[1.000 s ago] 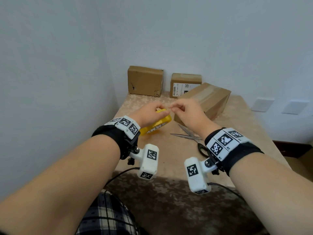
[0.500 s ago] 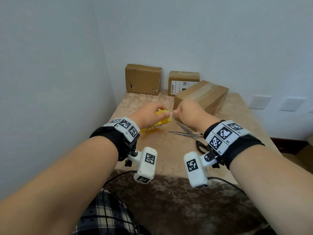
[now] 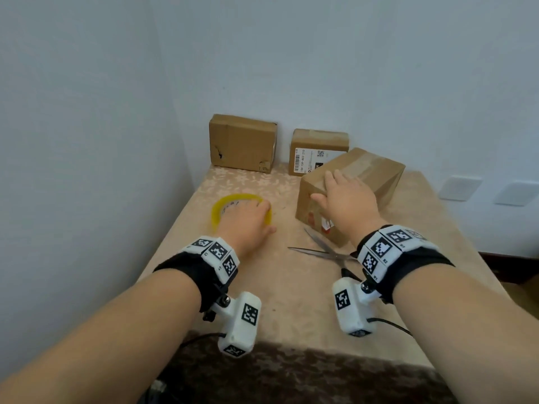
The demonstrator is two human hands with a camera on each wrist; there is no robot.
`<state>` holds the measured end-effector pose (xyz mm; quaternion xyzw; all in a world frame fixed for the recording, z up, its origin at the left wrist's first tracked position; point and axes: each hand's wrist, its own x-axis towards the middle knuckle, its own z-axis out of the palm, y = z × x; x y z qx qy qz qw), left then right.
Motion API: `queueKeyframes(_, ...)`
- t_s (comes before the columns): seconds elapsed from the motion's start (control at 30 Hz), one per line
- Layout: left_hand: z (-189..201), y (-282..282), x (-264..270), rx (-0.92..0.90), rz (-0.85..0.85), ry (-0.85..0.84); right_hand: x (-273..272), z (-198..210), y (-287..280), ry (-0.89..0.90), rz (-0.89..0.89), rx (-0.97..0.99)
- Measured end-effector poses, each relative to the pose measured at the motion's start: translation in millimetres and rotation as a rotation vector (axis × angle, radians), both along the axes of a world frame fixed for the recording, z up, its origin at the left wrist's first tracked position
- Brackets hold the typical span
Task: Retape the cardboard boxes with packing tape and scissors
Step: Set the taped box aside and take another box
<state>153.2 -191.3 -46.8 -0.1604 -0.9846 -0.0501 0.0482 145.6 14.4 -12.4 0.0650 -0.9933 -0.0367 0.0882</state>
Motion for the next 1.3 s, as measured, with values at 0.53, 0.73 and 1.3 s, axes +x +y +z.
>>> queueKeyframes(0.53, 28, 99, -15, 0.801, 0.022, -0.220, 10, 22, 41, -0.188, 0.173, -0.611)
queueKeyframes(0.73, 20, 120, -28, 0.481, -0.017, -0.357, -3, 25, 66, -0.241, 0.238, -0.544)
queueKeyframes(1.3, 5, 85, -72, 1.041, -0.051, -0.610, -31, -34, 157, -0.160, -0.074, -1.464)
